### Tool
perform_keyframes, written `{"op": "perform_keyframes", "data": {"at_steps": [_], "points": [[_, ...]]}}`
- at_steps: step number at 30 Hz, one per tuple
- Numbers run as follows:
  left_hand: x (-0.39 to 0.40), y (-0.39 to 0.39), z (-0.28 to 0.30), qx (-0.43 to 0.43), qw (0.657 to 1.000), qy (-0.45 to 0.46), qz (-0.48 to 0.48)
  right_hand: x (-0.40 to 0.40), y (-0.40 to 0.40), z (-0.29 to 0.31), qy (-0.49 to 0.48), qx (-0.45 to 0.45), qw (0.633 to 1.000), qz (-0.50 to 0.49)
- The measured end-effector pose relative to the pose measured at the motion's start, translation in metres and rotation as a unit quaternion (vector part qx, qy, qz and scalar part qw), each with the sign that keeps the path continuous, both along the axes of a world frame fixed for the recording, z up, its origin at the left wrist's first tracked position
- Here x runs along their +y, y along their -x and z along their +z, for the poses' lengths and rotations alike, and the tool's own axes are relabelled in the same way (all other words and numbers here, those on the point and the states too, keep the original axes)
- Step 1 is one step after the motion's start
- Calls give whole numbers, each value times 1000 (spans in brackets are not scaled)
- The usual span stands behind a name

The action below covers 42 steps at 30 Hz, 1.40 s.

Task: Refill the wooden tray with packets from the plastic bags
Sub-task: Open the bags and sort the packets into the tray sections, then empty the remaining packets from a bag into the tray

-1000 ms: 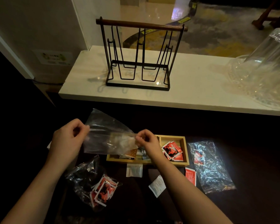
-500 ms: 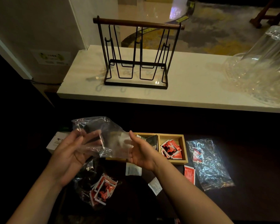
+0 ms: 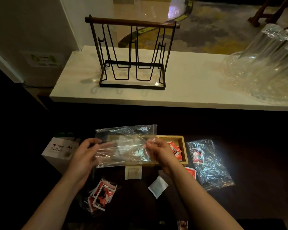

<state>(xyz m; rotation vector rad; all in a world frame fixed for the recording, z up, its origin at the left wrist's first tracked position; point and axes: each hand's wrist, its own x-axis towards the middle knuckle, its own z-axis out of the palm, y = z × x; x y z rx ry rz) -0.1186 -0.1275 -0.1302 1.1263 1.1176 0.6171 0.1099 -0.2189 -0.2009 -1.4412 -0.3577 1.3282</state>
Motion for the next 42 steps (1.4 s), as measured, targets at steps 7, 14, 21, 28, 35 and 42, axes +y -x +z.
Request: {"op": "perform_keyframes", "data": {"at_steps": [7, 14, 21, 28, 35, 42], "points": [[-13, -38, -9, 25, 998, -26, -44, -31, -23, -10, -11, 36, 988, -152], [2, -24, -67, 310, 928, -198, -64, -86, -64, -31, -9, 136, 884, -447], [23, 20, -119, 587, 758, -190, -212, -125, -77, -62, 148, 84, 799, -576], [19, 27, -126, 638, 723, -169, -205, -144, -75, -69, 283, -35, 797, -533], [25, 31, -122, 599, 753, -180, -205, -145, -77, -64, 344, -137, 836, -404], [32, 24, -109, 527, 816, -139, -191, -144, -77, -64, 419, -243, 803, -347]]}}
